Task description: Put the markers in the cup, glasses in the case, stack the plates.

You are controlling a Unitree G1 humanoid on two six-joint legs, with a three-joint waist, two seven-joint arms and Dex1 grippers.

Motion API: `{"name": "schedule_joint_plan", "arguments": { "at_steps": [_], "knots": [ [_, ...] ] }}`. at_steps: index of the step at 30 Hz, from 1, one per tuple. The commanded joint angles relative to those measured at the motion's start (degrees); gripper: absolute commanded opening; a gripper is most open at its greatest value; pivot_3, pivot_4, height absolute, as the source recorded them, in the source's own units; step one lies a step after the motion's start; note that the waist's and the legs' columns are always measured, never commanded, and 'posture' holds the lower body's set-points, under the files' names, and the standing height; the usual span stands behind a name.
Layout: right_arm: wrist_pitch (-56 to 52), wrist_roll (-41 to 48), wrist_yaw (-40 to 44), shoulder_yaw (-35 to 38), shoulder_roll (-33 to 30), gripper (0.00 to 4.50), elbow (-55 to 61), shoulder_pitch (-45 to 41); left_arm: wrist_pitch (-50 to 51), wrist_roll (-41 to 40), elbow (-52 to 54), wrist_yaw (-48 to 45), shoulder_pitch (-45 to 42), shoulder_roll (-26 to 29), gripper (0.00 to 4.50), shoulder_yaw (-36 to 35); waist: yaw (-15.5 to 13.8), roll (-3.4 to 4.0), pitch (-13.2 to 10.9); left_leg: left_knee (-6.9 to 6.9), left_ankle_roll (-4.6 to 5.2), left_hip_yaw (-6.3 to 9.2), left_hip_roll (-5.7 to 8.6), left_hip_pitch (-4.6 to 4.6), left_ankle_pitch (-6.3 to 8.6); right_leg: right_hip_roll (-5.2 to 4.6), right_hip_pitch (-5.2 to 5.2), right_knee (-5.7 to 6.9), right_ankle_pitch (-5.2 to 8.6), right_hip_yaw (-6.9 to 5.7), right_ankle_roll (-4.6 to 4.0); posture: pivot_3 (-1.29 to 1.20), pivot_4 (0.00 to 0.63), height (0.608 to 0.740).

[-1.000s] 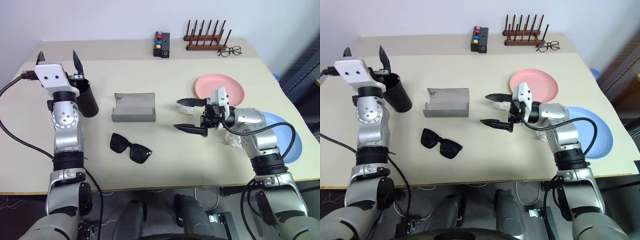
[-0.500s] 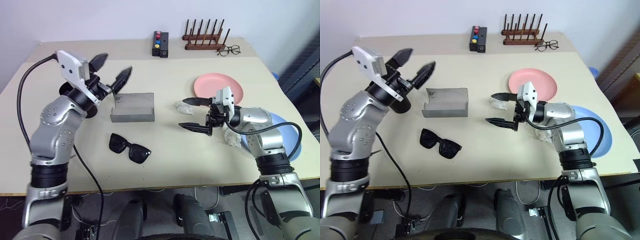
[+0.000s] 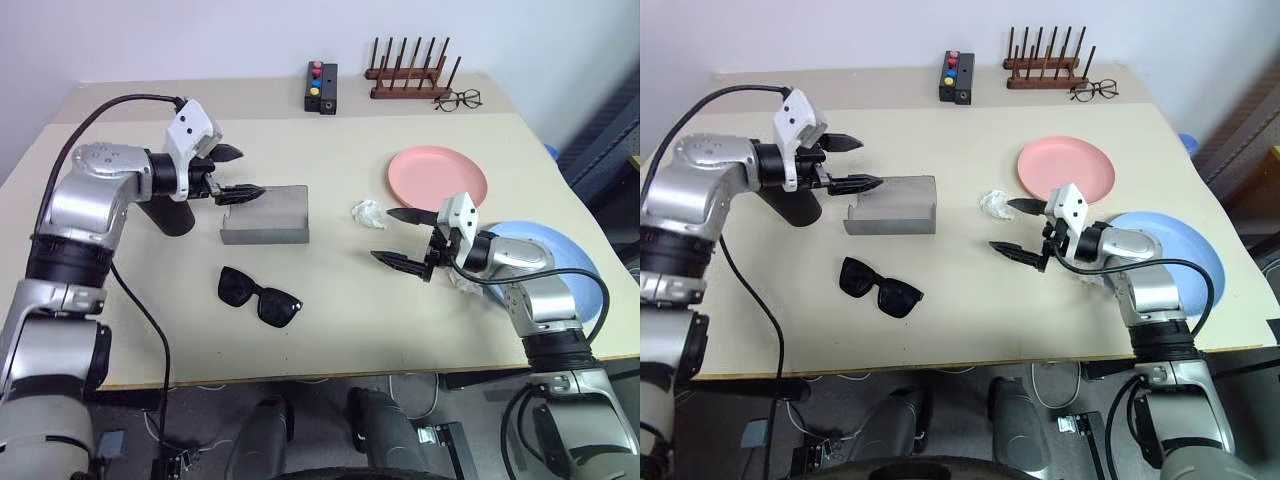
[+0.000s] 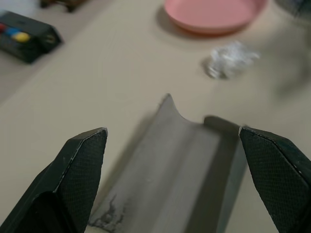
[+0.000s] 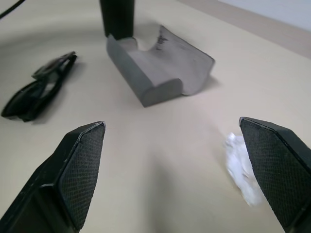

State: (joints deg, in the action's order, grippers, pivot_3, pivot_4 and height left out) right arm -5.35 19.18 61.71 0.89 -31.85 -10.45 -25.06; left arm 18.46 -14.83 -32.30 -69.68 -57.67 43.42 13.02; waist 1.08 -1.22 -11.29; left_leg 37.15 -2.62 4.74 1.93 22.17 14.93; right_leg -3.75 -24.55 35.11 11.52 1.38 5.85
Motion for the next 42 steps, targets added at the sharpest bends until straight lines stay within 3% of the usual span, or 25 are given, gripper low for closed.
{"name": "schedule_joint_plan", "arguments": {
  "at_steps": [1, 7, 14, 28, 42],
  "knots": [
    [0.37, -0.10, -2.32, 1.95, -0.96, 4.50, 3.60, 1.36, -7.27, 4.91, -9.91, -9.34, -6.21, -1.35, 4.44, 2.64, -0.04, 0.00, 0.00, 0.00, 0.00, 0.00, 0.00, 0.02, 0.00, 0.00, -0.02, 0.00, 0.00, 0.00, 0.00, 0.00, 0.150, 0.740],
    [0.37, -0.52, -4.81, 2.27, -1.91, 4.50, 6.78, 4.18, -18.02, 12.31, -23.73, -17.99, -12.01, -4.55, 4.44, 5.70, 0.09, -0.01, 0.00, 0.05, 0.03, 0.00, 0.00, 0.10, 0.01, -0.01, -0.06, 0.00, 0.00, 0.00, 0.03, 0.00, 0.150, 0.740],
    [-1.18, -0.19, -5.54, 1.75, -3.14, 4.50, 11.35, 7.00, -26.75, 17.75, -31.43, -18.38, -13.73, -7.32, 4.44, 5.51, -0.07, -0.01, 0.00, 0.09, 0.04, 0.02, 0.00, 0.12, 0.02, -0.01, -0.07, 0.03, 0.00, 0.00, 0.04, 0.00, 0.150, 0.740],
    [-2.17, -0.21, -3.95, 0.54, -4.73, 4.50, 12.61, 5.90, -36.95, 25.09, -32.15, -12.26, -12.20, -7.04, 4.44, 6.32, -0.03, -0.02, 0.00, 0.19, 0.06, 0.03, 0.00, 0.14, 0.03, -0.01, -0.07, 0.09, -0.01, 0.00, 0.06, 0.00, 0.150, 0.740],
    [-4.50, 0.84, -1.21, 1.26, -5.89, 4.50, 12.06, 3.54, -37.99, 28.05, -29.25, -9.79, -10.68, -7.46, 4.44, 5.64, -0.13, -0.02, 0.00, 0.22, 0.06, 0.03, 0.00, 0.15, 0.03, -0.02, -0.07, 0.12, -0.01, 0.00, 0.06, 0.00, 0.150, 0.740]
  ]
}}
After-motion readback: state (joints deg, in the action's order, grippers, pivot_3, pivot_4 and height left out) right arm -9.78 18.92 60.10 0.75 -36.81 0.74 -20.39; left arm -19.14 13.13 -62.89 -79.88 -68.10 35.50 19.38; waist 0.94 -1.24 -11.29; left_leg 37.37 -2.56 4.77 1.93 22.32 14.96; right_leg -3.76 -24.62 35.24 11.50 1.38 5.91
